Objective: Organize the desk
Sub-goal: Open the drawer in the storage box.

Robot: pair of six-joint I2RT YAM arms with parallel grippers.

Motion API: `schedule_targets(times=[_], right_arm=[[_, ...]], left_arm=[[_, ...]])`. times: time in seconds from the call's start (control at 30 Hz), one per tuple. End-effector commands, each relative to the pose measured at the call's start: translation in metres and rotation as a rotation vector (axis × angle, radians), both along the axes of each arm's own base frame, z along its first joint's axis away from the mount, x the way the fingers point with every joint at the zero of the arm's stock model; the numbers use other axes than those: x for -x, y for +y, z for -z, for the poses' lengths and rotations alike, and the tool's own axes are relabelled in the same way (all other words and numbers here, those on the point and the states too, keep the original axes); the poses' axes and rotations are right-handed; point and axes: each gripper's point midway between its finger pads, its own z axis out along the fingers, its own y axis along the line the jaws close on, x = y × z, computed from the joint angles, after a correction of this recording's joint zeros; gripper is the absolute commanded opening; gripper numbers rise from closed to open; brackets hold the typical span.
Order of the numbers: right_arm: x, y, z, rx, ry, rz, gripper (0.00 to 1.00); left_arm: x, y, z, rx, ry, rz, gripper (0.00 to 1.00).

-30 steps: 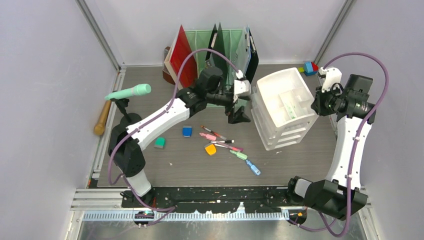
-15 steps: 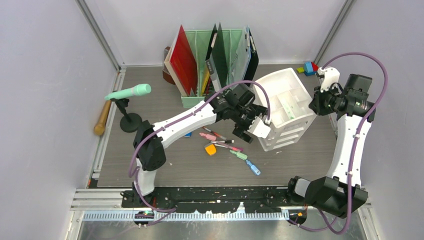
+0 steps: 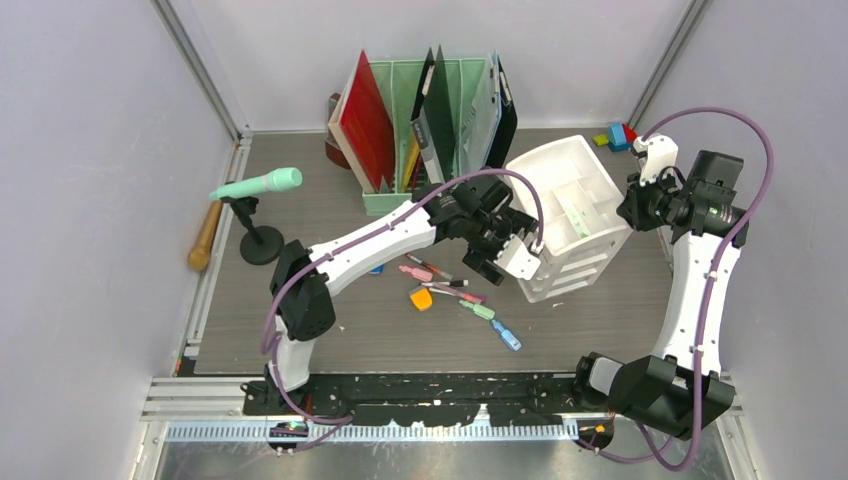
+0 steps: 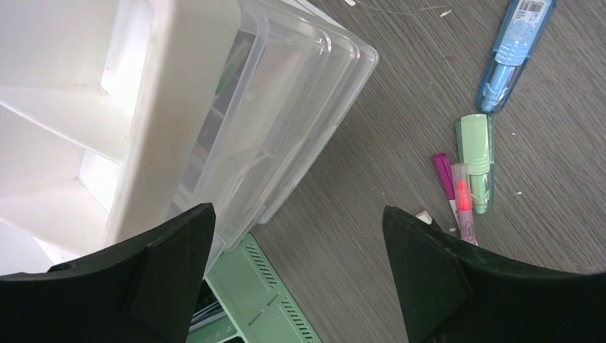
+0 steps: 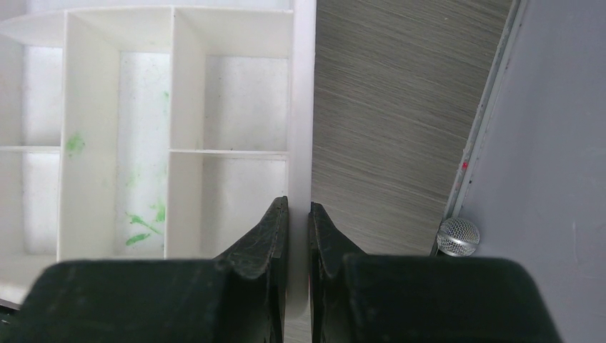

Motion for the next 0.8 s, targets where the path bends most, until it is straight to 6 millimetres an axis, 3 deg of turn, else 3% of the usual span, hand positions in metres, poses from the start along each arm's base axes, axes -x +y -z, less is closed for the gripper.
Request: schedule_targets(times=[0.0, 0.77], right_arm=[[0.012, 0.008, 0.025, -0.011, 0.087, -0.050, 0.01], [0.012, 0.007, 0.032, -0.020, 0.109, -0.046, 0.00]], left_arm=[[0.002, 0.001, -0.025, 0.030, -0.044, 0.011, 0.90], [-0.006, -0.010, -0.032, 0.041, -0.129, 0.036, 0.90]])
